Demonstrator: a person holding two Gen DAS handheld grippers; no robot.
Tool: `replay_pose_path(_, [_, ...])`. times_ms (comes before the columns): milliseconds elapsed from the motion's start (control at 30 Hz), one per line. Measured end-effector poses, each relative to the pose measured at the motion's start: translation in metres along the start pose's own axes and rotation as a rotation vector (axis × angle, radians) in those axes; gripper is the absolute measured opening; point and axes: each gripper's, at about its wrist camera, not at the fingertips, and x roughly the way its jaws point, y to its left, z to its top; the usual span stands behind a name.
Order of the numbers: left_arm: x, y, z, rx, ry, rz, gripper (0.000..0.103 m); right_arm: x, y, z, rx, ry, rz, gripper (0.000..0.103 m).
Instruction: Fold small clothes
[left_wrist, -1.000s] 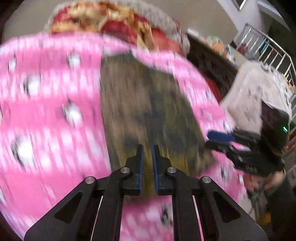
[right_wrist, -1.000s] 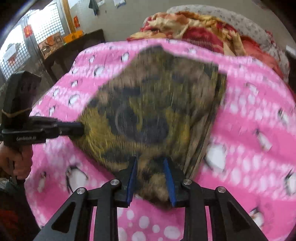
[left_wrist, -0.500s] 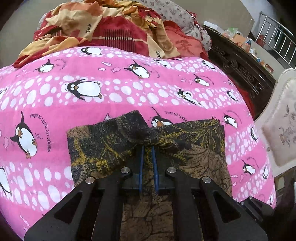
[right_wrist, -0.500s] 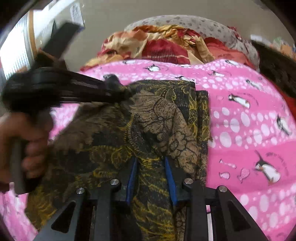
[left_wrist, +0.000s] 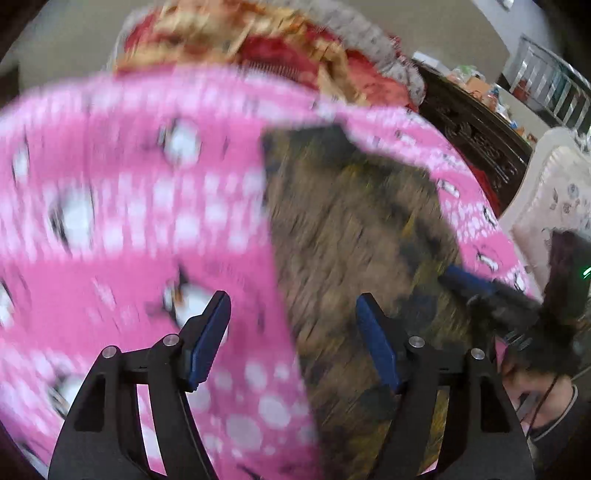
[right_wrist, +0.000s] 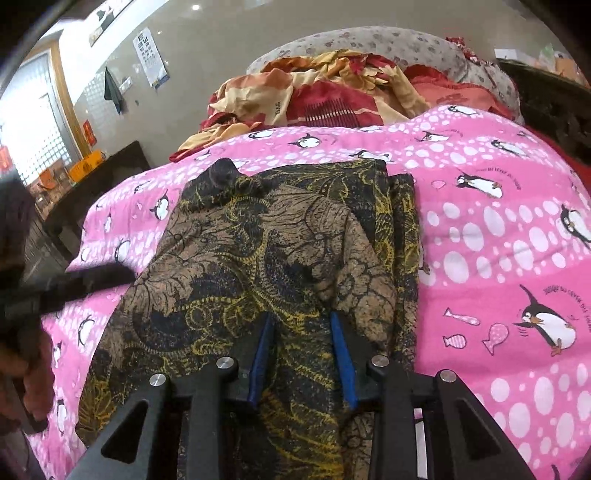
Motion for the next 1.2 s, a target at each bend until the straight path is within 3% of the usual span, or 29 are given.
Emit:
replay_pose_path(67, [0.006,0.017,-0.01,-0.077,0.0,-0.12,0.075,-0.017,-0.005,0.003,0.028,-0.014,0.033,0.033])
replay_pose_path(133, [0.006,0.021,-0.01,-0.106,-0.014,-0.207,0.082,-0.039,-0.023,0.002,0.107,-0.082,0.098,0.043])
replay_pose_path(200, [0.013,0.022,-0.006,-0.14,0.021,-0.338,0.082,-0.051,-0.046,-0.004,0.197,-0.102,0.129,0.084])
replay_pose_path(233, [0.019,0.02,-0.003,-0.152,0.049,-0.402,0.082,-0.05,-0.056,-0.006,0.237,-0.092,0.149,0.087])
replay_pose_path(300, [0.027,0.016,0.003,-0.156,0.074,-0.455,0.082,-0.039,-0.076,-0.014,0.32,-0.029,0.247,0.087])
replay_pose_path(333, [0.029,0.014,0.004,-0.157,0.077,-0.461,0.082,-0.029,-0.086,-0.021,0.375,0.017,0.331,0.087])
replay_pose_path(400, [0.031,0.014,0.005,-0.168,0.074,-0.477,0.082,-0.01,-0.095,-0.028,0.407,0.082,0.413,0.086])
replay_pose_path(567, [0.03,0.018,0.006,-0.184,0.056,-0.484,0.081,0.014,-0.082,-0.011,0.299,0.114,0.496,0.085])
replay_pose_path(733, [0.03,0.018,0.0,-0.129,0.021,-0.412,0.072,0.044,-0.071,0.014,0.222,0.123,0.511,0.079])
replay_pose_path(800, [0.032,0.019,-0.001,-0.126,0.001,-0.403,0.069,0.052,-0.075,0.02,0.24,0.113,0.512,0.066])
replay_pose_path(867, [0.033,0.016,-0.003,-0.113,-0.016,-0.393,0.069,0.055,-0.082,0.019,0.269,0.1,0.532,0.06])
replay_pose_path(1000, [0.033,0.005,-0.01,-0.052,-0.06,-0.329,0.069,0.052,-0.091,0.013,0.306,0.077,0.567,0.055])
replay_pose_path(1200, [0.038,0.003,-0.011,-0.051,-0.064,-0.324,0.069,0.053,-0.09,0.014,0.299,0.1,0.522,0.051])
